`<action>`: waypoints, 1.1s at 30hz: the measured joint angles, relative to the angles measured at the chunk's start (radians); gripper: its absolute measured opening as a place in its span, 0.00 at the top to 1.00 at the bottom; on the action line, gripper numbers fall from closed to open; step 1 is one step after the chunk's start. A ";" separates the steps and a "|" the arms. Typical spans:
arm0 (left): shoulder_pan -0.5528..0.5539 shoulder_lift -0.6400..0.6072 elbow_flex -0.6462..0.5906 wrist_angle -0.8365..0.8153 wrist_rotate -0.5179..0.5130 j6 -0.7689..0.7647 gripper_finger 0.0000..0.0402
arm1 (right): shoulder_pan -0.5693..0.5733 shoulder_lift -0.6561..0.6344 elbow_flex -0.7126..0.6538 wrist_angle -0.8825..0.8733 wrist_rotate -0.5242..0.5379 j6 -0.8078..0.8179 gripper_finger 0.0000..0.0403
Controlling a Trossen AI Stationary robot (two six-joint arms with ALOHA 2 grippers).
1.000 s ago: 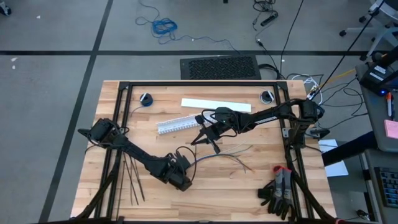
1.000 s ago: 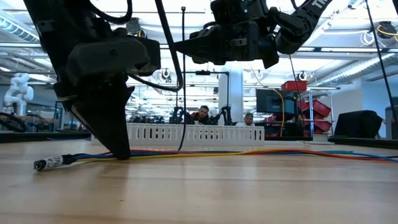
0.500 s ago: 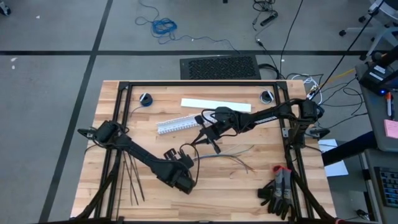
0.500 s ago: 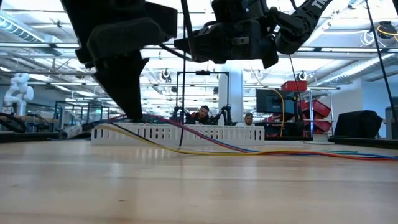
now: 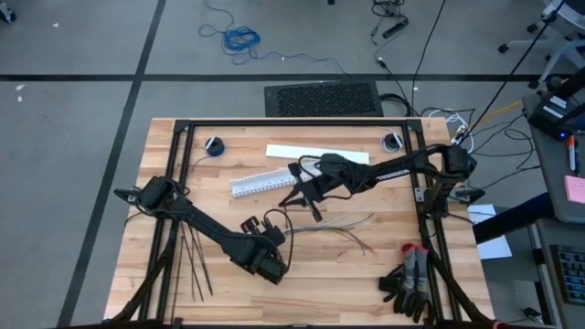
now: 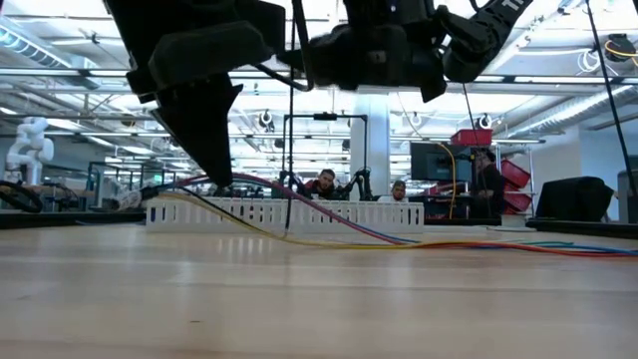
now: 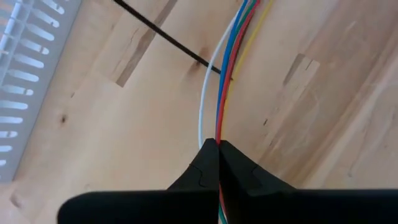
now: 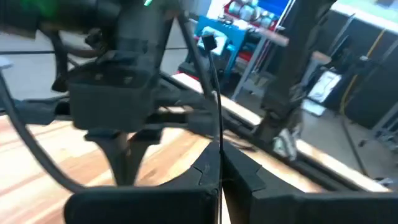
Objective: Ziptie cables
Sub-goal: Wrap the colored loose cables with the black zip tie
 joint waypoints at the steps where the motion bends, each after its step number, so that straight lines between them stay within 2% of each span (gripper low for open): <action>1: -0.002 0.000 0.000 0.001 0.001 0.000 1.00 | -0.005 -0.011 0.000 0.003 0.000 -0.004 1.00; 8: -0.005 0.000 0.002 -0.003 0.002 -0.001 1.00 | -0.026 -0.066 0.000 -0.069 -0.001 -0.024 1.00; 17: -0.005 -0.013 0.002 -0.006 -0.004 0.002 1.00 | -0.023 -0.063 -0.003 -0.130 0.001 -0.033 1.00; 30: -0.004 -0.065 0.003 -0.025 -0.075 0.026 1.00 | 0.005 -0.007 -0.108 0.114 0.005 0.149 1.00; 33: -0.002 -0.065 0.003 -0.031 -0.087 0.026 1.00 | 0.034 -0.007 -0.125 0.181 0.101 0.193 1.00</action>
